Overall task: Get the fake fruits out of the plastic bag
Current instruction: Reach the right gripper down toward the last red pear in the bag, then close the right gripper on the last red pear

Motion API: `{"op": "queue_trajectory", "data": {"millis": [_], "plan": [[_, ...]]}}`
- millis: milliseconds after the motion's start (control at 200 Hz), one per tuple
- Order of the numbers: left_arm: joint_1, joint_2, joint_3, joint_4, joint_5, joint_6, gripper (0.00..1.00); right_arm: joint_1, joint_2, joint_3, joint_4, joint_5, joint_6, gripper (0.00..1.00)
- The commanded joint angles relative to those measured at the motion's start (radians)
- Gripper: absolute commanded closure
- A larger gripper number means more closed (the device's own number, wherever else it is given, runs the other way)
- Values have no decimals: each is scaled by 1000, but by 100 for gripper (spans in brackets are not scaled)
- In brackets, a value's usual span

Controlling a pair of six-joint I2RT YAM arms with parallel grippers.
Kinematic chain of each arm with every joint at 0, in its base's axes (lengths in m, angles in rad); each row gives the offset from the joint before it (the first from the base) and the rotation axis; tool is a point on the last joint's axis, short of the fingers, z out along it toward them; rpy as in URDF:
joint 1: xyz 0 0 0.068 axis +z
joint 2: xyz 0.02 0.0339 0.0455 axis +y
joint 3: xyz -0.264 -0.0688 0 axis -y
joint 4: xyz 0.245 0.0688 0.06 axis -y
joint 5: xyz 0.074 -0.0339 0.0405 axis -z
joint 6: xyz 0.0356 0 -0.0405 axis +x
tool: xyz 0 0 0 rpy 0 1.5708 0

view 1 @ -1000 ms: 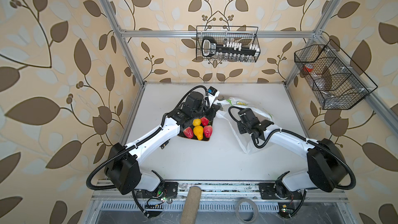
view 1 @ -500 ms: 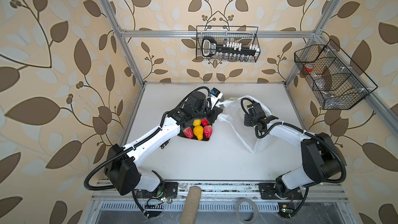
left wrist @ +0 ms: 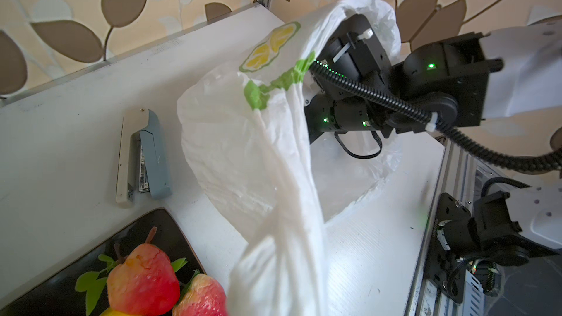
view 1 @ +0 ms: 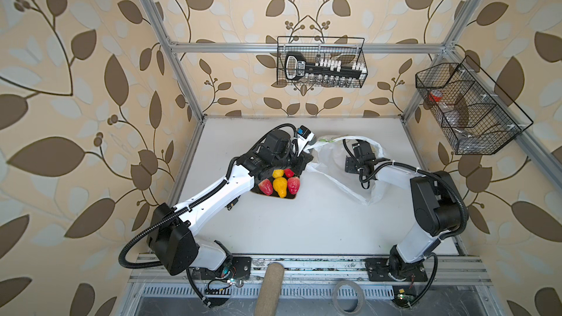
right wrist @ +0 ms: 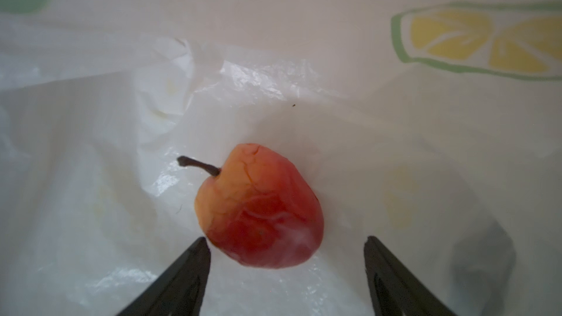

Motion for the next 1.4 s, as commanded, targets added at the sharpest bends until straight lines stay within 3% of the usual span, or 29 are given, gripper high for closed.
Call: {"op": "queue_trajectory", "data": {"millis": [0, 200, 386, 546, 681, 1016, 1397], "plan": [[-7, 4, 41, 3, 6, 15, 100, -18, 49, 53, 35, -59, -39, 19], [-8, 18, 41, -8, 21, 0, 100, -26, 112, 128, 61, -127, -48, 16], [-9, 27, 31, -1, 64, -48, 100, -27, 99, 147, 120, -217, 92, 14], [-14, 26, 11, 25, 99, -96, 100, -23, 115, 148, 163, -175, 268, 12], [-29, 20, 4, 18, 119, -105, 100, -9, 150, 175, 185, -121, 334, 10], [-69, 1, -9, 7, 132, -114, 100, 47, 300, 337, 75, 7, 328, 12], [-70, -13, -5, 15, 82, -120, 100, 61, 365, 358, 7, 29, 269, 15]]}}
